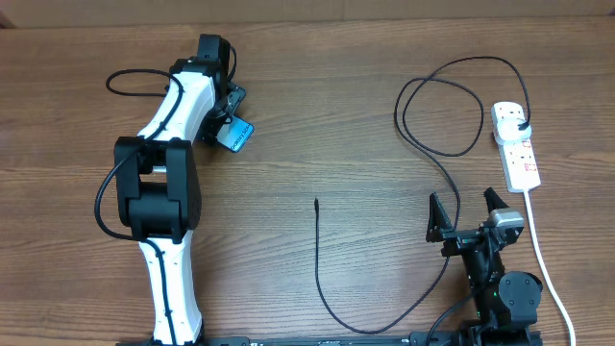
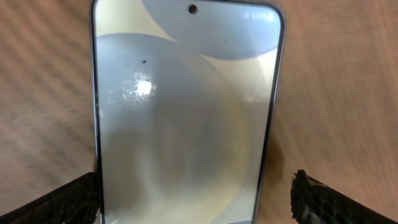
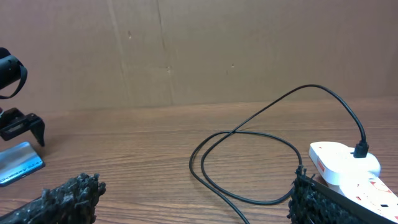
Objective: Plug charger to phone and switch on socket
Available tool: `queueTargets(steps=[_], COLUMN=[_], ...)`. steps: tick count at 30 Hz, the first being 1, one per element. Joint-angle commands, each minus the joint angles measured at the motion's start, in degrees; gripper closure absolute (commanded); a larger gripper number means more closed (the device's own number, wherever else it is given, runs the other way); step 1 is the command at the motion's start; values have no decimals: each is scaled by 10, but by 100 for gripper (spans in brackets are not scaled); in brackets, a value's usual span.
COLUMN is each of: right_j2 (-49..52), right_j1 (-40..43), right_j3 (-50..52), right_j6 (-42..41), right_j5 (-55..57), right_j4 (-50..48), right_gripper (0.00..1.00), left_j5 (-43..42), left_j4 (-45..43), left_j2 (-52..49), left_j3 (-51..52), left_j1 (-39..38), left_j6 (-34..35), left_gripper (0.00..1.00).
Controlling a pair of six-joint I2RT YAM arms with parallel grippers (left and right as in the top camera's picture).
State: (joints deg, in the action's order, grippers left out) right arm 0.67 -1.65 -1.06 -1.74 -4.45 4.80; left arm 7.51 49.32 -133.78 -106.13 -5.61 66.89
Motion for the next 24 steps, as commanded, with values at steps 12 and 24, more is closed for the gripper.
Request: queueTargets(steps=[12,24], right_j2=[-5,-5], right_j1=[-3,-3], right_j3=[6,6], right_j6=[-4,-4], right_j5=[5,5], right_j4=[-2,-2], right_gripper=[0,0], left_j5=[-71,-28], left_j4=[7,45], left_j2=[-65,-65], left_j3=[29,29], left_j1=[-1,-1], left_j6=[-21,-86], left_gripper=[0,0])
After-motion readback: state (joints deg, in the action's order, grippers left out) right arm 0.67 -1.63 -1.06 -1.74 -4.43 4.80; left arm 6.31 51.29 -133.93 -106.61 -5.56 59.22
